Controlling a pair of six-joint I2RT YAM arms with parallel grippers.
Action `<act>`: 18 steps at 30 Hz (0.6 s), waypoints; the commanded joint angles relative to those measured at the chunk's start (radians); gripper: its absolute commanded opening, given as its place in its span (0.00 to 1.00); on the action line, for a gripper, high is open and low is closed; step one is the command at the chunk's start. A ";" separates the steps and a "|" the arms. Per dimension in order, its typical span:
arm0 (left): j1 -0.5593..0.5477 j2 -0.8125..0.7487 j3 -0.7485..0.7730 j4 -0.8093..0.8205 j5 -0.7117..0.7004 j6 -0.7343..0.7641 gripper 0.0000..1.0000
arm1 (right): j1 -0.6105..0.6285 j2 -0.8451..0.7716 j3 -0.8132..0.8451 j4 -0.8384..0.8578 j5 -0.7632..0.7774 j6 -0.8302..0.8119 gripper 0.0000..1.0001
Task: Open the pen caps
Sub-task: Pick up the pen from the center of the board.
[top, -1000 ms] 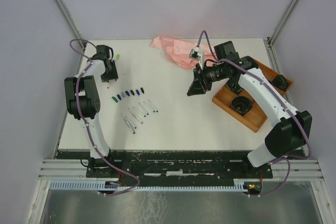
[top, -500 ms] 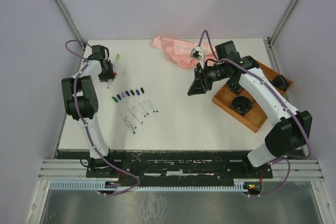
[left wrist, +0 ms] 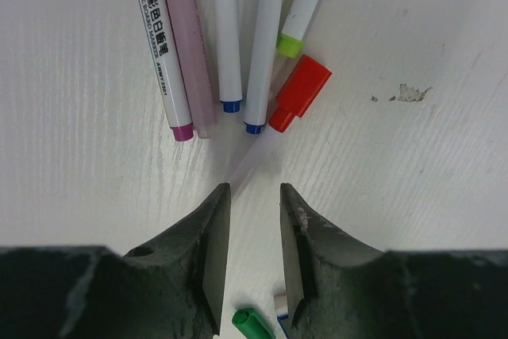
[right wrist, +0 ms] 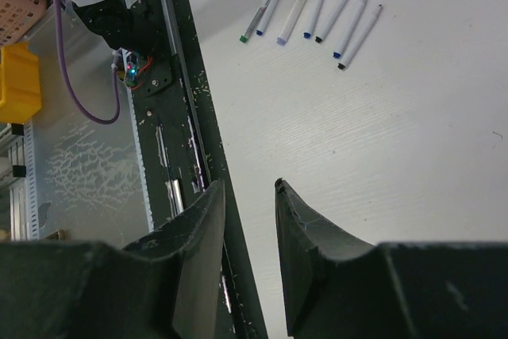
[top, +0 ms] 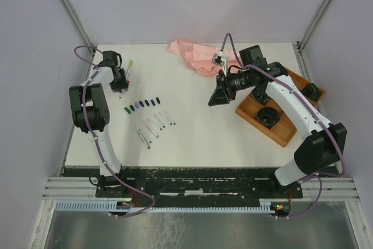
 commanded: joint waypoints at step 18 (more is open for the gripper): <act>-0.084 0.027 0.046 -0.070 -0.087 0.075 0.31 | -0.011 -0.008 0.004 0.025 -0.051 0.003 0.39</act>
